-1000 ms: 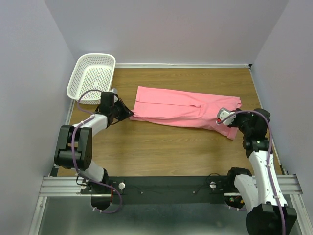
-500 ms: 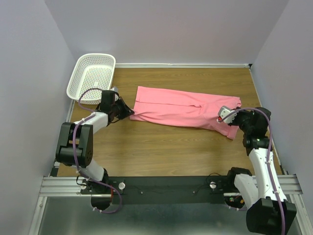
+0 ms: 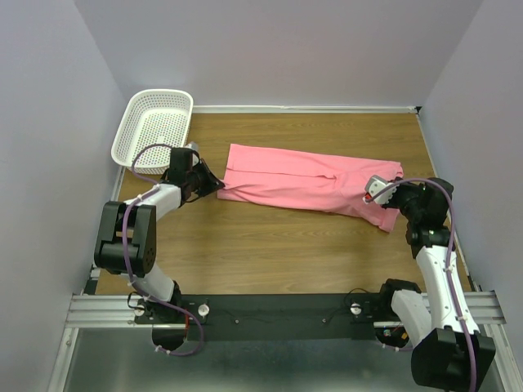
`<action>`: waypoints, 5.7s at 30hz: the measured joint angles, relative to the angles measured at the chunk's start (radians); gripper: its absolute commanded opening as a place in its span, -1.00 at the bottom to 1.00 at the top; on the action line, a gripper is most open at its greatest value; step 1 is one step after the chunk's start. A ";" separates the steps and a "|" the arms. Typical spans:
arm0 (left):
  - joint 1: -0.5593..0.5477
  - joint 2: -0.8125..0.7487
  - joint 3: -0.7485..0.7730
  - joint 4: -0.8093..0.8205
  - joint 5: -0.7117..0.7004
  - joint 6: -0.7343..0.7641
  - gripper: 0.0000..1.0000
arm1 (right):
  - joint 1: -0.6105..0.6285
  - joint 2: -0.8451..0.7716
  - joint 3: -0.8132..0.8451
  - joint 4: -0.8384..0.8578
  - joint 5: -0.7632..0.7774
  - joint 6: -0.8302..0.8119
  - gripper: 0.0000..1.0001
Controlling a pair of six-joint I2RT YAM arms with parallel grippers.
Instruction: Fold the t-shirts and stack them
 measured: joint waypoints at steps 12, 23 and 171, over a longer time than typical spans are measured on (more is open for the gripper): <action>0.000 0.008 0.018 -0.014 0.003 0.013 -1.00 | -0.006 0.005 0.000 0.001 -0.009 0.024 -0.99; -0.002 -0.205 -0.169 0.003 0.060 0.050 -1.00 | -0.006 -0.086 0.125 -0.478 -0.356 -0.105 -0.99; -0.002 -0.301 -0.286 0.003 0.101 0.116 -1.00 | 0.167 0.799 0.356 -0.751 -0.198 0.680 0.01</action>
